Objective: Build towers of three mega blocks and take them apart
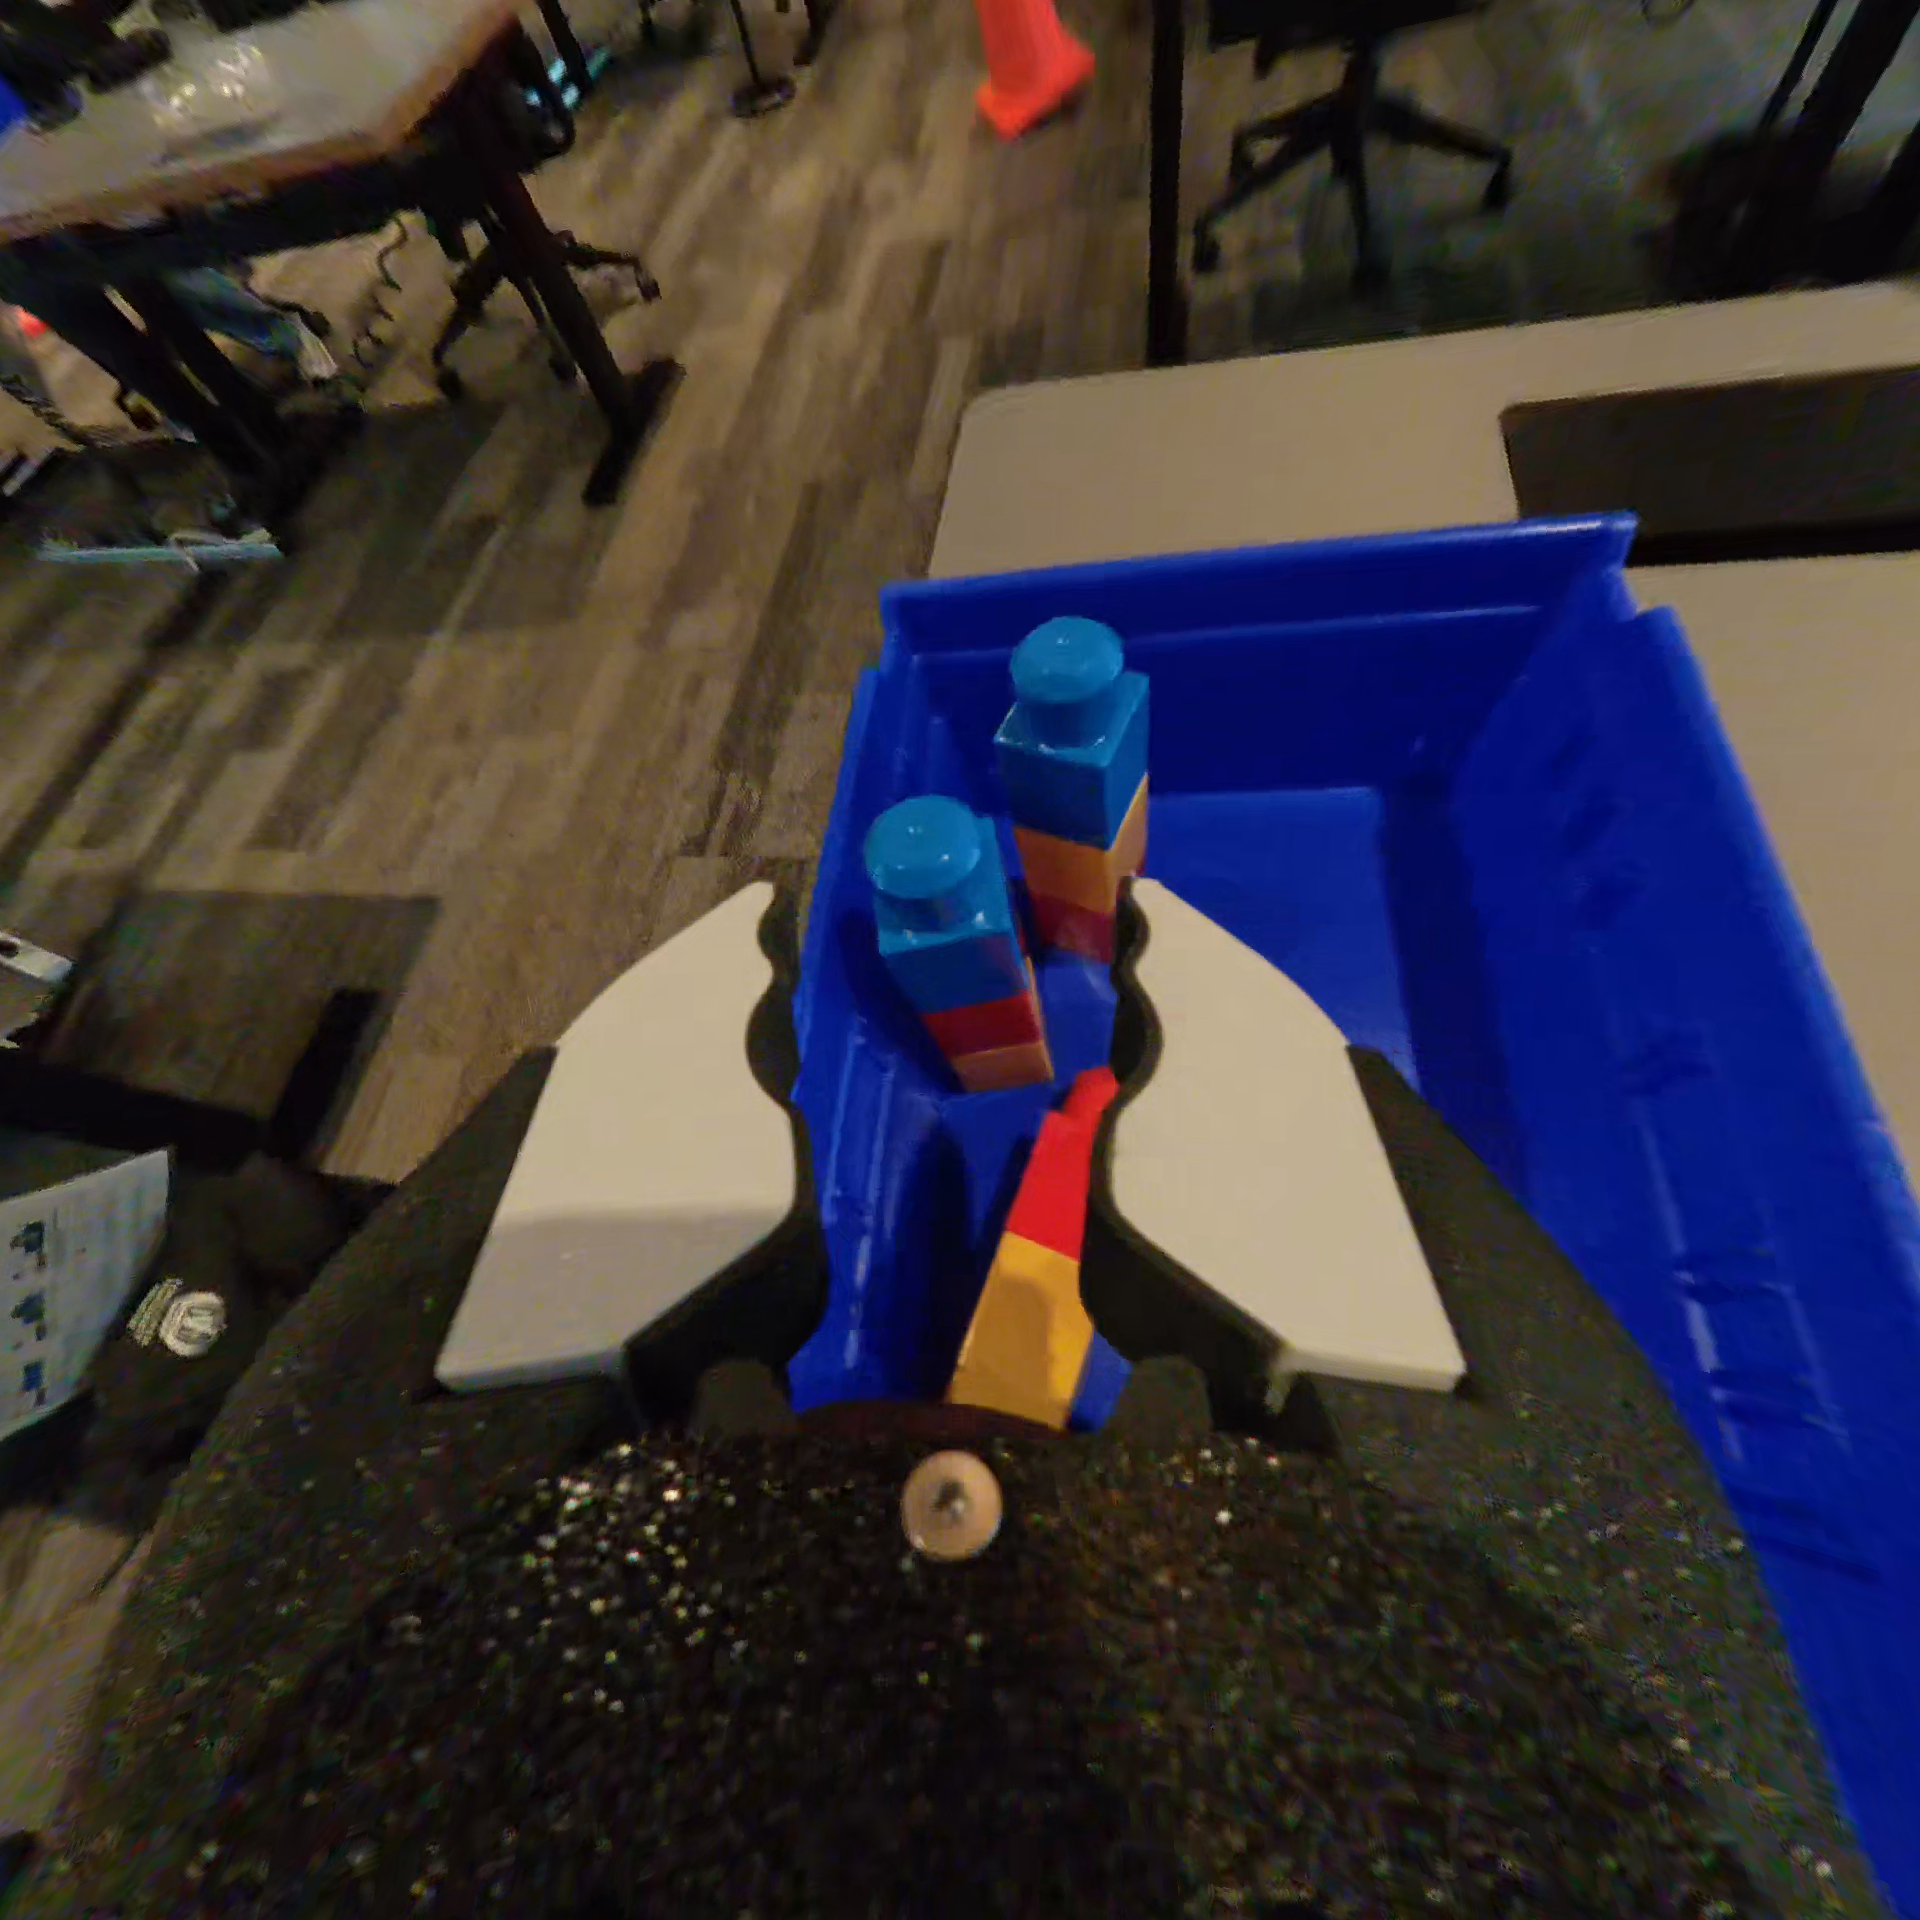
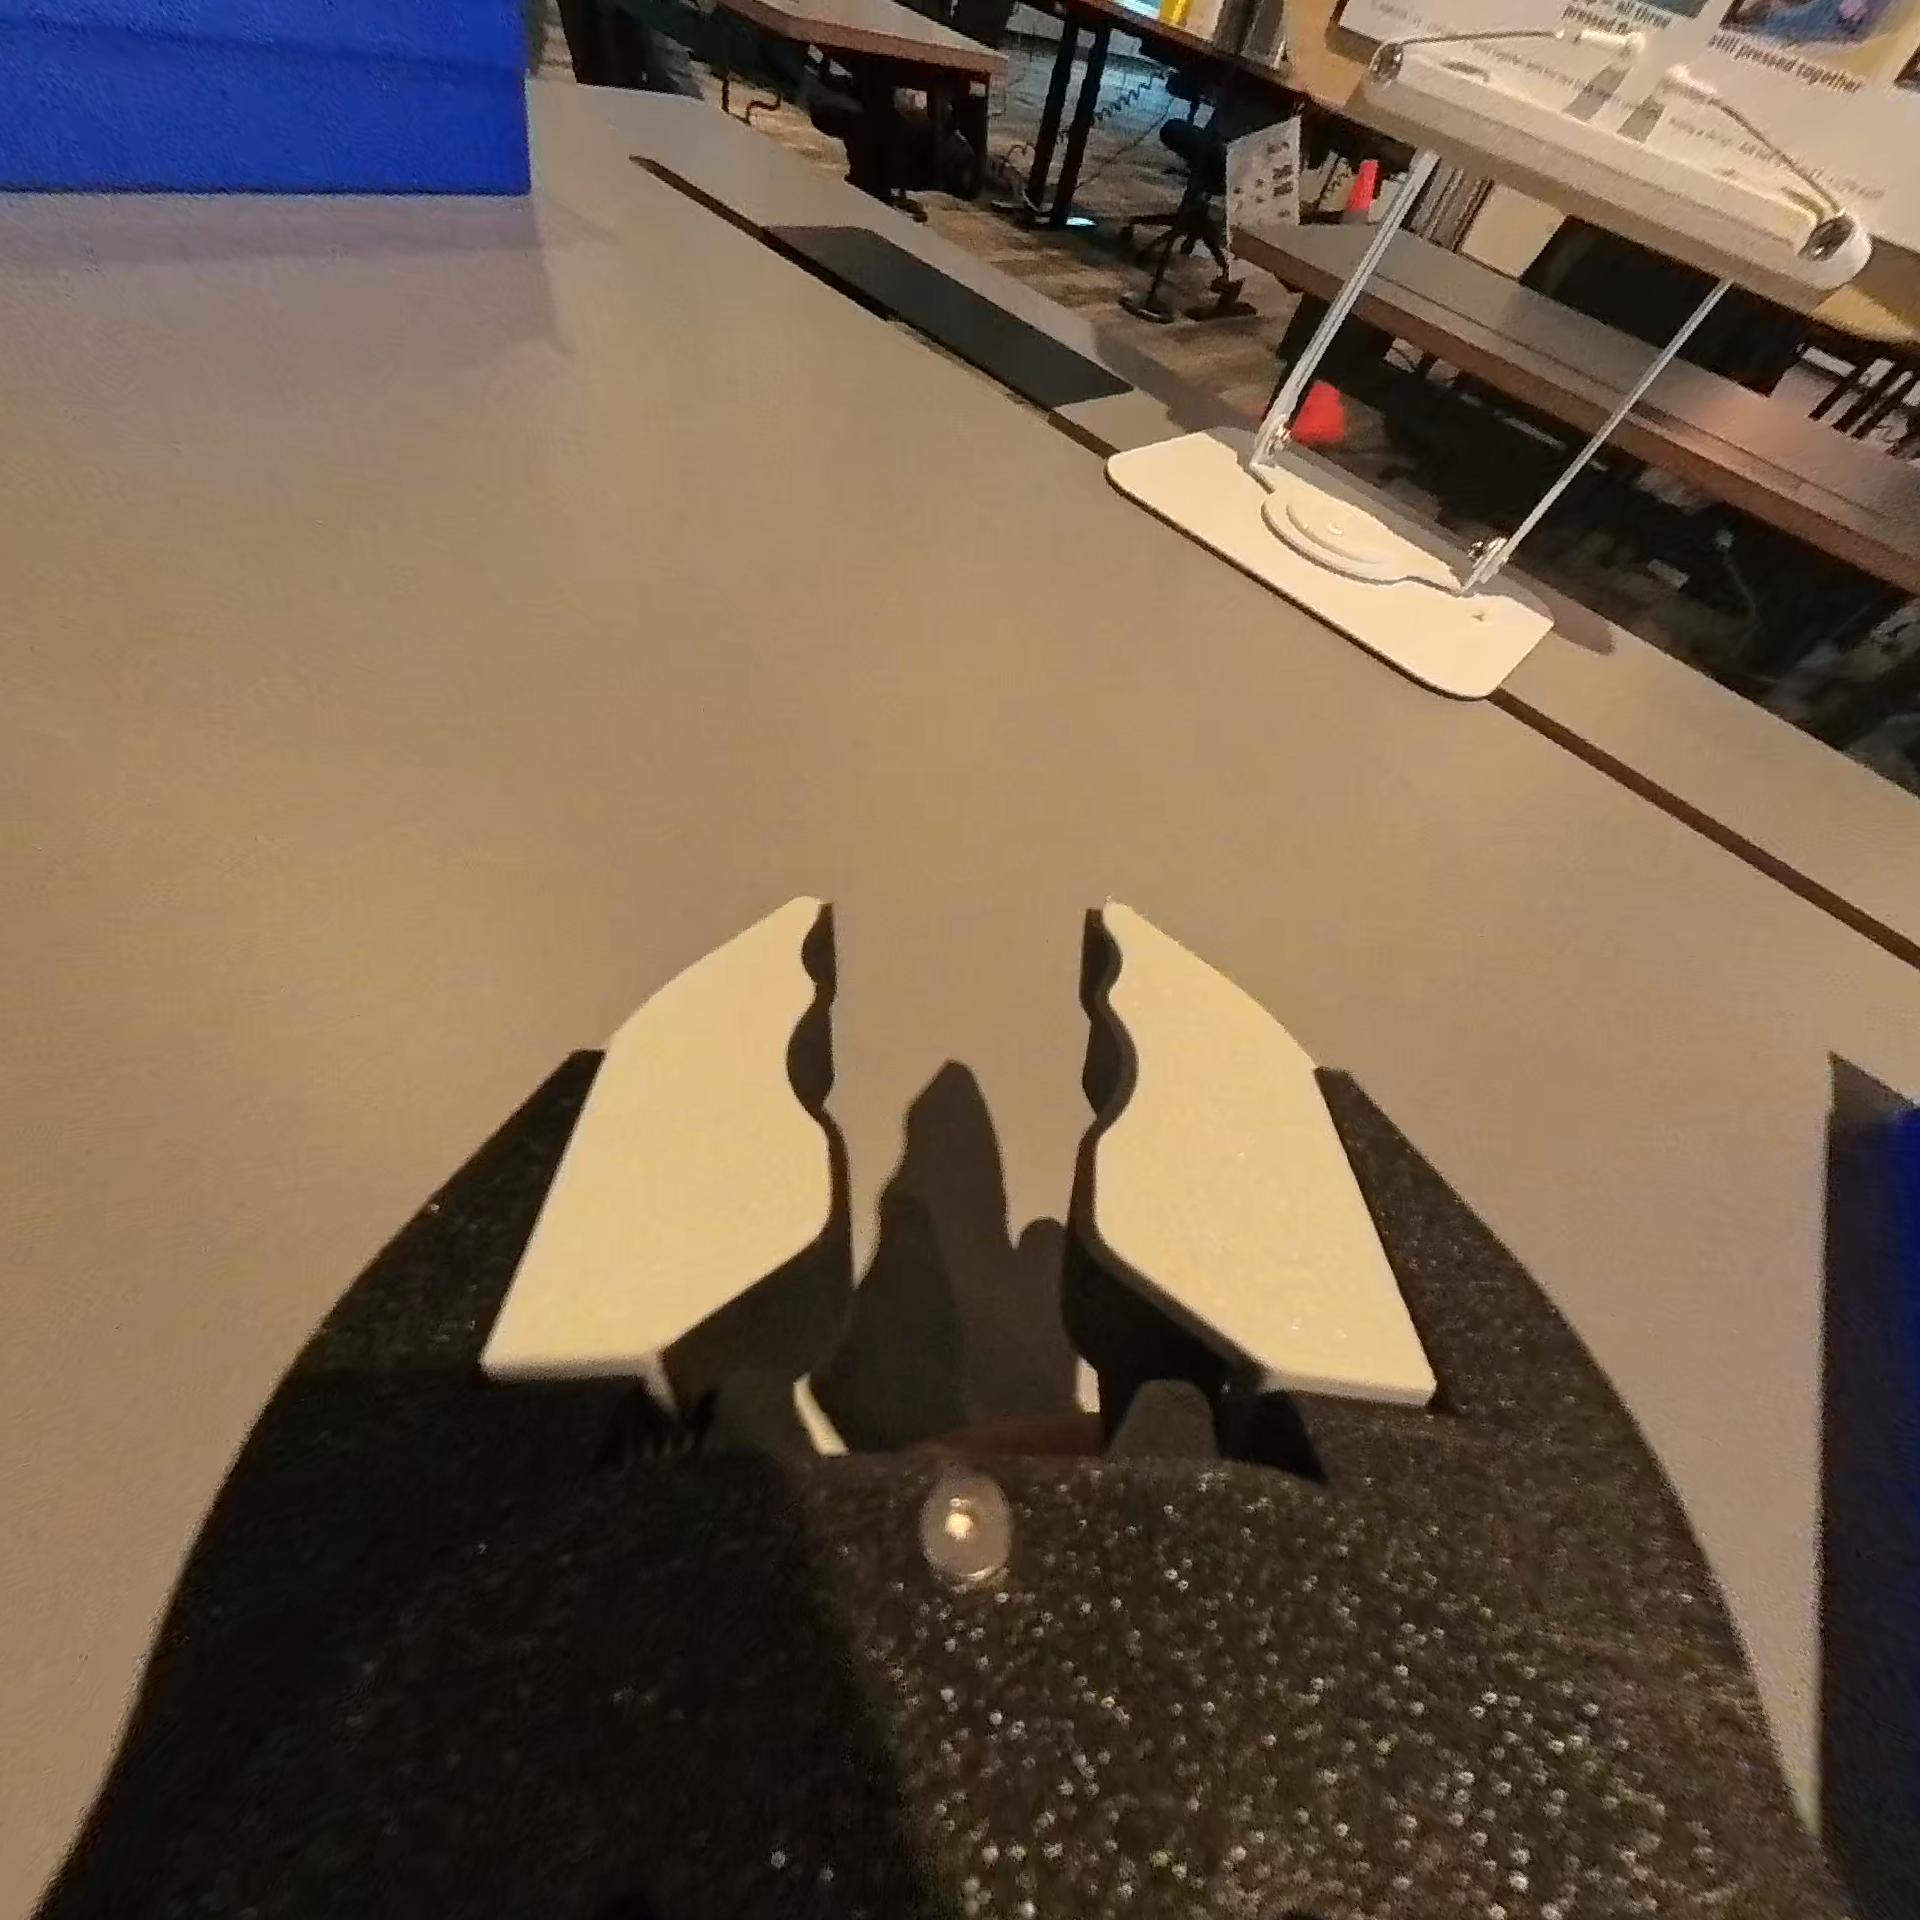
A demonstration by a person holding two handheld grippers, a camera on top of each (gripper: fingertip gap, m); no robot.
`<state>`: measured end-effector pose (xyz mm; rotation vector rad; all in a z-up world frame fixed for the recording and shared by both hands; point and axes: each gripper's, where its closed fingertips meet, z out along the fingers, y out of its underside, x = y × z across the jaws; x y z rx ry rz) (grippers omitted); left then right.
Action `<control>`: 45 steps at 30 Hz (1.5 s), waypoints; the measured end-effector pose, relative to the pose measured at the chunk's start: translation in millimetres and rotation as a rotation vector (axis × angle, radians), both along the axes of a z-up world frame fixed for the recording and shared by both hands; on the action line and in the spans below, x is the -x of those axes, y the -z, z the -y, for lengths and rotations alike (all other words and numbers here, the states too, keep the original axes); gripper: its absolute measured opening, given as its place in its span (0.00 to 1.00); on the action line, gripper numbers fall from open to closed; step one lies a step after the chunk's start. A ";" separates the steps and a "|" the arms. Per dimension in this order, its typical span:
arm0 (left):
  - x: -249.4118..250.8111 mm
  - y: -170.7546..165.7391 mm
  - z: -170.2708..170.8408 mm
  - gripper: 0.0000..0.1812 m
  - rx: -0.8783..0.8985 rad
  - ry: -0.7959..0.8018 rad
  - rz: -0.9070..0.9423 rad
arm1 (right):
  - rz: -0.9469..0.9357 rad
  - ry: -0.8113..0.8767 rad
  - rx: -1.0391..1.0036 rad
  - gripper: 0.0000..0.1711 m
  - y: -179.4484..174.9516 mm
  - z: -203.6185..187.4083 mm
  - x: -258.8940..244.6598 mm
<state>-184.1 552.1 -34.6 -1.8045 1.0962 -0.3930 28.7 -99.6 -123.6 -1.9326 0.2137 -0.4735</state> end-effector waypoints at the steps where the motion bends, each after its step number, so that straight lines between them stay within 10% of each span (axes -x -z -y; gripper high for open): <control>1: -4.1 -1.0 -3.0 0.32 -0.016 0.014 0.005 | -0.008 -0.003 -0.003 0.27 -0.1 -0.9 -0.1; 14: -22.5 52.0 -38.5 0.25 -0.134 -0.046 -0.273 | 0.008 -0.030 0.038 0.27 4.9 -9.2 5.5; 22: -23.6 -13.1 -12.3 0.22 -0.277 -0.091 -0.113 | -0.021 -0.033 -0.026 0.26 -2.4 -7.3 7.1; 29: -91.2 -121.8 206.6 0.21 -0.248 0.365 0.396 | 0.041 -0.064 -0.086 0.27 -17.3 -20.3 21.4; 36: -154.7 -59.6 470.8 0.20 0.187 0.957 0.828 | 0.224 -0.062 -0.128 0.30 -35.1 -25.4 38.3; 45: -176.3 6.6 582.7 0.20 0.341 1.200 0.721 | 0.346 0.000 -0.015 0.35 -23.7 -19.5 23.4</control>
